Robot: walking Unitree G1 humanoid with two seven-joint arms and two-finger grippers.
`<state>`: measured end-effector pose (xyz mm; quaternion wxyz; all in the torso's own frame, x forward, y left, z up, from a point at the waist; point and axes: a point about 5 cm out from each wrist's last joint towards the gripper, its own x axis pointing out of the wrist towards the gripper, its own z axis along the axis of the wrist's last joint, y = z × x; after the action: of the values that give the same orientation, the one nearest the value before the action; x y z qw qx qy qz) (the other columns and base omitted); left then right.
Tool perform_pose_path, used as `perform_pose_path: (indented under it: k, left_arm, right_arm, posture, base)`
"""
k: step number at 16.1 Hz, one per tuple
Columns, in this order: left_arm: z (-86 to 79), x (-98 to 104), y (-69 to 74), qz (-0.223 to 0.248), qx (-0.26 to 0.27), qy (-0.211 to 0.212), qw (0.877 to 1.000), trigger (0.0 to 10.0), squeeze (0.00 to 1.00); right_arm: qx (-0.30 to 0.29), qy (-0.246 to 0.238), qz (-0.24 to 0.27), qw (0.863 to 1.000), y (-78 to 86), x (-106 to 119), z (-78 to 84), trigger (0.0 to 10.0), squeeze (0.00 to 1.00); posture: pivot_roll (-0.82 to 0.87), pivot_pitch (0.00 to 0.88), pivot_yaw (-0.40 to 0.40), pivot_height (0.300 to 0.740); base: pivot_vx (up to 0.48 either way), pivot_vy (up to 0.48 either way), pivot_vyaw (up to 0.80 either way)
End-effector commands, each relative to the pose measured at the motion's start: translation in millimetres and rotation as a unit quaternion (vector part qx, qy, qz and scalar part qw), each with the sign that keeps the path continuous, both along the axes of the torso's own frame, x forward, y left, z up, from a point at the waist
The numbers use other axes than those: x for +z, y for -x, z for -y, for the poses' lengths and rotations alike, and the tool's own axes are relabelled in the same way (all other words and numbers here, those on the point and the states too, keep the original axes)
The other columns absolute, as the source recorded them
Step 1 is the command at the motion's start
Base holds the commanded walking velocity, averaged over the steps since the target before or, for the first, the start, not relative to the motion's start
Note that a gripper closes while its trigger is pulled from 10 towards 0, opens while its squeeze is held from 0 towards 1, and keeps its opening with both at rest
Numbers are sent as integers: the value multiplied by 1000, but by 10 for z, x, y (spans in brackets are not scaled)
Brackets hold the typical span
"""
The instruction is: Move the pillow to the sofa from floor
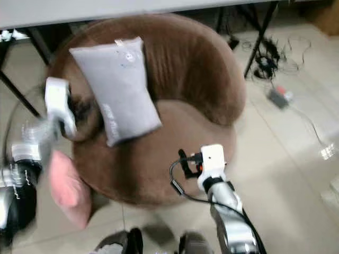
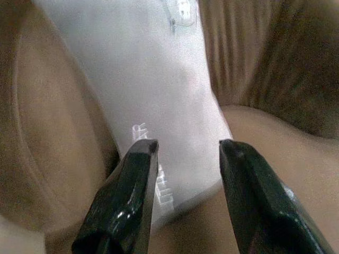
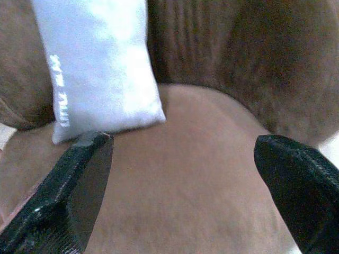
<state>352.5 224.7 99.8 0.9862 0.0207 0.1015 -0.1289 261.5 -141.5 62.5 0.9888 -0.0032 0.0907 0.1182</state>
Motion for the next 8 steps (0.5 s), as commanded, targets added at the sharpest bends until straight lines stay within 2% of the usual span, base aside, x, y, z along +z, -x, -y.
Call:
perform_pose_path:
  k: [1,2,3,4,5,6,7,8]
  left_arm:
    - [135,-265,186,-24,-27,0,999,10000,0]
    - [410,-570,537,-24,-78,-21,996,10000,0]
    - [769,-533,716,36,-133,-1,991,10000,0]
    - [827,-467,729,59,-146,3,988,10000,0]
    - [818,-412,749,76,-120,23,990,10000,0]
    - [792,-412,765,73,-107,33,991,10000,0]
    - [721,-370,904,61,-85,44,994,10000,0]
    - [706,-356,948,54,-88,46,994,10000,0]
  right_arm:
    - [-1,-5,-6,1000,8,-51,30,10000,0]
    - [10,-2,-8,1000,-24,-86,3,10000,0]
    - [8,-10,-11,1000,-8,-127,-5,10000,0]
    - [3,-17,-11,1000,4,-136,0,10000,0]
    - [-5,-37,-4,999,73,-136,4,10000,0]
    - [-5,-45,0,999,118,-133,3,10000,0]
    - [4,-38,0,999,249,-179,25,10000,0]
    - [6,-26,-4,1000,306,-220,60,10000,0]
  posture:
    - [-16,44,4,740]
    - [-15,43,-9,740]
    - [-29,47,-18,740]
    - [-29,47,-18,740]
    - [-59,55,-9,740]
    - [-65,55,-9,740]
    - [-95,60,7,740]
    - [-99,63,14,740]
  base:
    - [0,0,0]
    - [0,0,0]
    - [0,0,0]
    - [0,0,0]
    - [0,0,0]
    - [0,0,0]
    - [0,0,0]
    - [0,0,0]
